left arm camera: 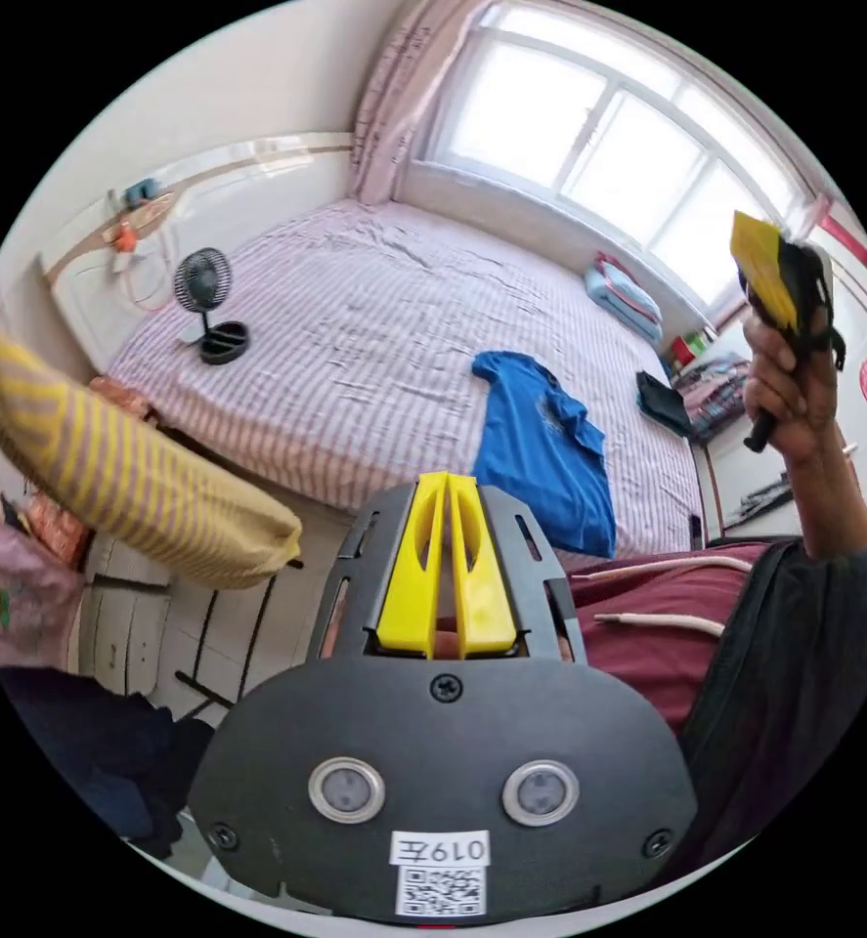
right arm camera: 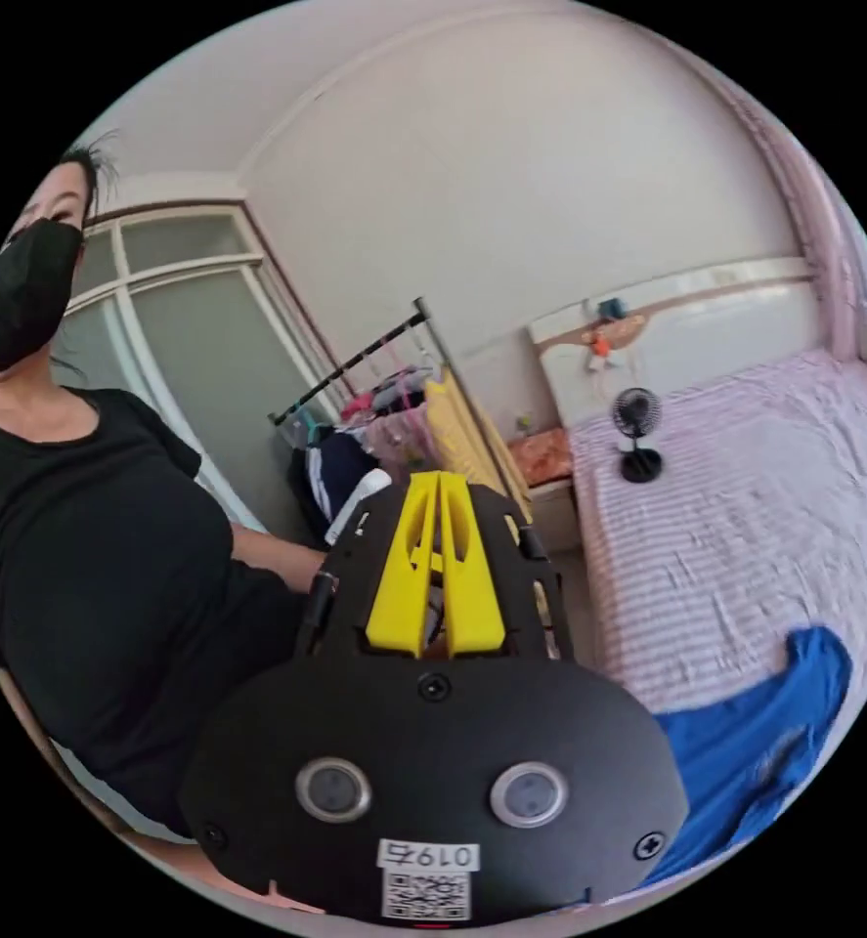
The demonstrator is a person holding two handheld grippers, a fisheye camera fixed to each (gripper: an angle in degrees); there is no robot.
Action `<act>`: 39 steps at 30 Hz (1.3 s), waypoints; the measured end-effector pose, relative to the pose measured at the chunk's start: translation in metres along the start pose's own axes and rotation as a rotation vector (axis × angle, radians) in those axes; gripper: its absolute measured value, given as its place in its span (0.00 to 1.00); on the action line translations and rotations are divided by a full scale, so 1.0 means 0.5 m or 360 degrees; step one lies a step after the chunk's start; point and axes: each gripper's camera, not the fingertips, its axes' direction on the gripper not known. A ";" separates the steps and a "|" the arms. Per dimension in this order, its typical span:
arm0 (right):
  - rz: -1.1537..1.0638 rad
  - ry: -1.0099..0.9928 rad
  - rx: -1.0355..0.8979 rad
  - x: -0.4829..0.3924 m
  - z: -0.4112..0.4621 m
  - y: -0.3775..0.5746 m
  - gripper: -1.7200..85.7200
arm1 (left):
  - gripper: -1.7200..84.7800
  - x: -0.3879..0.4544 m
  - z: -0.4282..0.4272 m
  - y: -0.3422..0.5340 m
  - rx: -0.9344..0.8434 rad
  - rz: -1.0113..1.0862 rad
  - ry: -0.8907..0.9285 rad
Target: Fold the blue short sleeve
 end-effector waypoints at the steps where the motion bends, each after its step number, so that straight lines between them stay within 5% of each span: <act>1: 0.0149 0.0262 0.0128 0.023 -0.096 0.107 0.01 | 0.03 0.026 0.029 -0.023 -0.0037 0.0038 0.0023; 8: 0.0780 0.1443 0.0454 -0.084 -0.366 0.612 0.03 | 0.03 0.410 0.355 -0.257 -0.0269 0.0449 0.0143; 12: 0.0901 0.1555 0.0521 -0.049 -0.337 0.725 0.10 | 0.03 0.601 0.528 -0.314 -0.0356 0.0493 0.0220; 22: 0.1085 0.1500 0.0318 0.490 -0.028 0.673 0.09 | 0.03 0.794 0.847 -0.254 -0.0671 0.0521 0.0383; 26: 0.1120 0.1702 -0.0067 0.706 0.201 0.638 0.08 | 0.03 0.785 0.961 -0.241 -0.0754 0.0560 0.0421; 39: 0.1200 0.2147 -0.0434 1.062 0.849 0.697 0.17 | 0.03 0.839 1.221 -0.181 -0.0764 0.0610 0.0336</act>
